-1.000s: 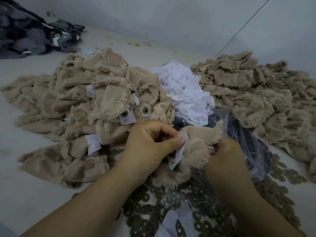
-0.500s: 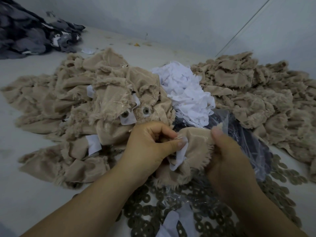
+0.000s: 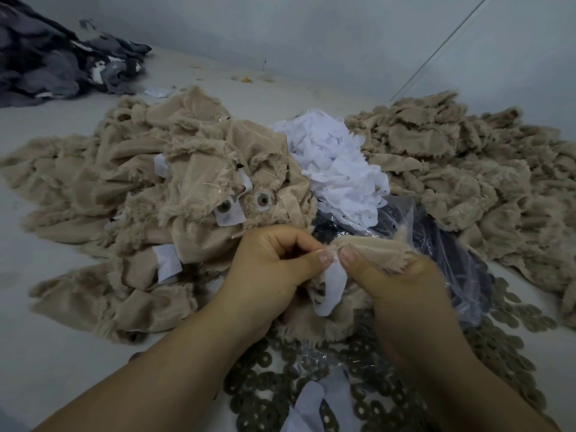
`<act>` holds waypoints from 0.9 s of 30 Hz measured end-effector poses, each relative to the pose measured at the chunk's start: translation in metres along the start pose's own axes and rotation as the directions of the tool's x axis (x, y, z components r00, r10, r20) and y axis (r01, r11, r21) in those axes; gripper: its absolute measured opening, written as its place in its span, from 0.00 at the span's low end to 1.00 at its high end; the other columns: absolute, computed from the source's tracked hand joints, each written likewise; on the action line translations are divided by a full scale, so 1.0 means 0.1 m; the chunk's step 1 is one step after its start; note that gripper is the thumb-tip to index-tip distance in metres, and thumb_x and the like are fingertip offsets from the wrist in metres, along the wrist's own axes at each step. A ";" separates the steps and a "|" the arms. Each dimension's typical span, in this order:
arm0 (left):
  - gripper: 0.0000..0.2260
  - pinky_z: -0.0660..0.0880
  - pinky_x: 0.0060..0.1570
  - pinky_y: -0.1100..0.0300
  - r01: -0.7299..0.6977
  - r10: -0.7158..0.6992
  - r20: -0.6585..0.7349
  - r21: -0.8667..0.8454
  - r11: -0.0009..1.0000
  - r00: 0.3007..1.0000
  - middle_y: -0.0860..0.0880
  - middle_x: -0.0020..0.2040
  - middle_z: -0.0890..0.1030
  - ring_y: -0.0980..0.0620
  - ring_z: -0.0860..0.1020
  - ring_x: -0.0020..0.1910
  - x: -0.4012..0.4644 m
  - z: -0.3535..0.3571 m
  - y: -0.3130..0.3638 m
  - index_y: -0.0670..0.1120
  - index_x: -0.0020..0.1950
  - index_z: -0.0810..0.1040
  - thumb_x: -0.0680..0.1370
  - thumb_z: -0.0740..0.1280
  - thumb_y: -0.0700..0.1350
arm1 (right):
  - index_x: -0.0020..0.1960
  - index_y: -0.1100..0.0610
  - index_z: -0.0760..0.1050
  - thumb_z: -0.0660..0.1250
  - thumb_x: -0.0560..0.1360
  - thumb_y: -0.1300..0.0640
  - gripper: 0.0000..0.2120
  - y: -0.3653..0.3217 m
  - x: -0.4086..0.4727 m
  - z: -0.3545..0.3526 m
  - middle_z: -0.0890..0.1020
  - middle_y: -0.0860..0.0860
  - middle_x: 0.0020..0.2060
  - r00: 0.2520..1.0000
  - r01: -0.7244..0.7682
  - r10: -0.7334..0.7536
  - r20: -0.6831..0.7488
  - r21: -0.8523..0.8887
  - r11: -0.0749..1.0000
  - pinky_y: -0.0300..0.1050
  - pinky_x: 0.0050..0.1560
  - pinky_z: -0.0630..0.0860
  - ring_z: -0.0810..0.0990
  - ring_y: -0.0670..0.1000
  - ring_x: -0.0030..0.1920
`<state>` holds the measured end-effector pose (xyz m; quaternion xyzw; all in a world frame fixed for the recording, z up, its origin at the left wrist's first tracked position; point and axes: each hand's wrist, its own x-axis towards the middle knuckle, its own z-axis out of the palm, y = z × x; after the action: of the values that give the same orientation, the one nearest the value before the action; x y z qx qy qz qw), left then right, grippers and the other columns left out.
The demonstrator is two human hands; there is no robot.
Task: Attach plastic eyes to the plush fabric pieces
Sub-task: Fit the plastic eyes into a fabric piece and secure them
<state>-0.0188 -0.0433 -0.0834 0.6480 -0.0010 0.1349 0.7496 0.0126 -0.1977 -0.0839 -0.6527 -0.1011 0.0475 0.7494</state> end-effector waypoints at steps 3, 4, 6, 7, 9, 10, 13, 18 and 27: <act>0.07 0.79 0.36 0.62 -0.037 0.037 -0.013 0.020 0.999 0.999 0.42 0.35 0.84 0.50 0.81 0.34 -0.01 0.01 -0.01 0.41 0.36 0.83 0.72 0.72 0.32 | 0.44 0.54 0.87 0.74 0.66 0.54 0.08 0.01 0.00 0.02 0.88 0.57 0.43 1.000 -0.008 0.008 -0.015 0.035 0.999 0.50 0.44 0.84 0.87 0.58 0.45; 0.07 0.78 0.35 0.62 -0.047 0.047 -0.017 0.029 0.998 0.999 0.41 0.34 0.83 0.49 0.80 0.33 -0.01 0.02 -0.01 0.40 0.36 0.83 0.73 0.72 0.32 | 0.44 0.55 0.87 0.74 0.67 0.55 0.07 0.01 -0.01 0.02 0.87 0.57 0.43 1.000 -0.019 0.020 -0.013 0.058 0.998 0.51 0.45 0.84 0.87 0.59 0.45; 0.07 0.79 0.34 0.61 -0.061 0.063 -0.031 0.052 0.997 0.998 0.39 0.34 0.83 0.47 0.80 0.32 -0.02 0.03 -0.01 0.39 0.36 0.82 0.73 0.71 0.32 | 0.44 0.56 0.87 0.73 0.69 0.58 0.05 0.00 -0.03 0.02 0.87 0.57 0.42 1.000 -0.005 0.006 -0.014 0.044 0.999 0.52 0.46 0.84 0.87 0.59 0.45; 0.07 0.79 0.34 0.60 -0.062 0.065 -0.041 0.061 0.996 0.997 0.39 0.34 0.83 0.47 0.80 0.32 -0.03 0.04 -0.02 0.40 0.36 0.82 0.73 0.71 0.32 | 0.43 0.56 0.87 0.74 0.71 0.60 0.03 -0.01 -0.04 0.02 0.88 0.55 0.41 0.999 0.047 -0.047 -0.023 -0.028 0.999 0.49 0.45 0.84 0.87 0.56 0.44; 0.09 0.79 0.34 0.60 -0.062 0.066 -0.061 0.074 0.995 0.996 0.40 0.34 0.83 0.47 0.80 0.32 -0.03 0.04 -0.03 0.41 0.35 0.82 0.74 0.71 0.32 | 0.40 0.53 0.86 0.74 0.73 0.63 0.06 -0.05 -0.05 0.02 0.87 0.49 0.36 0.980 0.185 -0.197 -0.023 -0.247 0.951 0.38 0.38 0.81 0.87 0.47 0.38; 0.09 0.79 0.34 0.59 -0.064 0.070 -0.068 0.086 0.994 0.995 0.41 0.34 0.83 0.46 0.80 0.32 -0.03 0.04 -0.03 0.42 0.35 0.82 0.74 0.71 0.32 | 0.39 0.51 0.85 0.74 0.73 0.63 0.08 -0.06 -0.05 0.02 0.86 0.46 0.34 0.972 0.220 -0.236 -0.013 -0.318 0.922 0.33 0.35 0.79 0.85 0.43 0.36; 0.09 0.80 0.36 0.55 -0.088 0.098 -0.066 0.146 0.985 0.993 0.43 0.34 0.83 0.40 0.81 0.35 -0.04 0.05 -0.05 0.43 0.36 0.82 0.74 0.72 0.33 | 0.38 0.49 0.84 0.74 0.73 0.63 0.10 -0.07 -0.05 0.03 0.86 0.43 0.33 0.968 0.227 -0.249 -0.020 -0.348 0.910 0.31 0.34 0.78 0.85 0.42 0.34; 0.08 0.79 0.36 0.56 -0.125 0.135 -0.051 0.172 0.977 0.989 0.43 0.35 0.82 0.41 0.80 0.36 -0.03 0.06 -0.05 0.44 0.37 0.81 0.75 0.72 0.36 | 0.43 0.58 0.84 0.74 0.73 0.52 0.09 -0.04 -0.02 0.03 0.86 0.59 0.40 1.000 0.004 -0.004 0.002 -0.117 0.993 0.58 0.44 0.84 0.86 0.62 0.44; 0.07 0.77 0.31 0.61 -0.122 0.138 -0.081 0.177 0.977 0.987 0.43 0.34 0.81 0.51 0.78 0.31 -0.02 0.06 -0.07 0.45 0.38 0.81 0.76 0.72 0.38 | 0.73 0.48 0.67 0.75 0.56 0.40 0.47 -0.09 0.01 0.00 0.77 0.44 0.65 0.992 -0.119 0.107 -0.060 -0.254 0.960 0.42 0.53 0.81 0.79 0.45 0.60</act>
<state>-0.0184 -0.0505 -0.0891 0.7016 0.0030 0.2130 0.6800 0.0131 -0.1984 -0.0747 -0.7500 -0.0516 0.0617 0.6565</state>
